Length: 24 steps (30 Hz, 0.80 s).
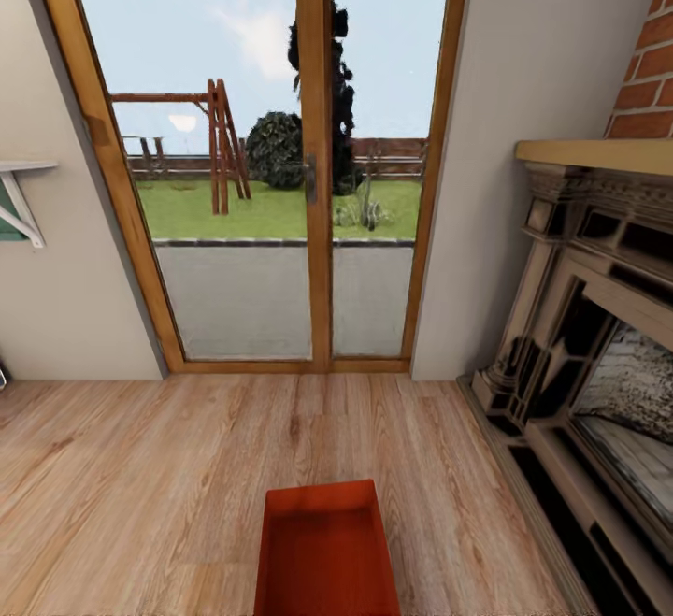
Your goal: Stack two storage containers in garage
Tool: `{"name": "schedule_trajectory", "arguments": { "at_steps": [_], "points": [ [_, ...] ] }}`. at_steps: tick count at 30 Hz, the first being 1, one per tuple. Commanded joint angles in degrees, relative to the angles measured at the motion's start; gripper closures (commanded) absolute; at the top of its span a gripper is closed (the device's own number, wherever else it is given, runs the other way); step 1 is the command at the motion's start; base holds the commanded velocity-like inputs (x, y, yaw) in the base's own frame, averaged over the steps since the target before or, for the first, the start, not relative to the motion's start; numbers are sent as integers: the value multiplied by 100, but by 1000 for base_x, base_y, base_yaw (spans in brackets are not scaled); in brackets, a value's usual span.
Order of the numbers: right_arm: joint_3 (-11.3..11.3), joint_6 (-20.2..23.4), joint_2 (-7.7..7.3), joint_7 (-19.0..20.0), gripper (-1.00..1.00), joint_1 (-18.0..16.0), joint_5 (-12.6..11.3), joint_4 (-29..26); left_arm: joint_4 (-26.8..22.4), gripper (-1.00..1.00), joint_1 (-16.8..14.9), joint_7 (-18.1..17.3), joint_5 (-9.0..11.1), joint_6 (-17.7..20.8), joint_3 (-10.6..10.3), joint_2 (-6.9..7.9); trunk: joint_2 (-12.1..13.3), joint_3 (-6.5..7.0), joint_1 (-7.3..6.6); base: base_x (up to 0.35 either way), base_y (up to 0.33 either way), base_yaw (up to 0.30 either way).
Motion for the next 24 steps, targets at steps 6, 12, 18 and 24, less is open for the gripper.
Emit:
{"name": "schedule_trajectory", "arguments": {
  "at_steps": [6,12,18,24],
  "points": [
    [48,-23,4,-17,-100,-5,-26,11,4,-100,-5,7,30,21,4,6,-3,-62,-1,0,0,0],
    [48,-23,4,-50,-100,-5,-6,11,-2,-100,-5,4,0,21,-6,22,-3,-117,-1,0,0,0],
    [35,-38,18,-59,-100,-4,-9,13,-3,-100,-4,3,-17,21,-20,12,-3,-138,-1,0,0,0],
    [24,-31,9,-71,-100,-3,-66,27,-3,-100,-5,3,-19,21,-22,21,-3,-140,-1,0,0,0]
  ]
}}
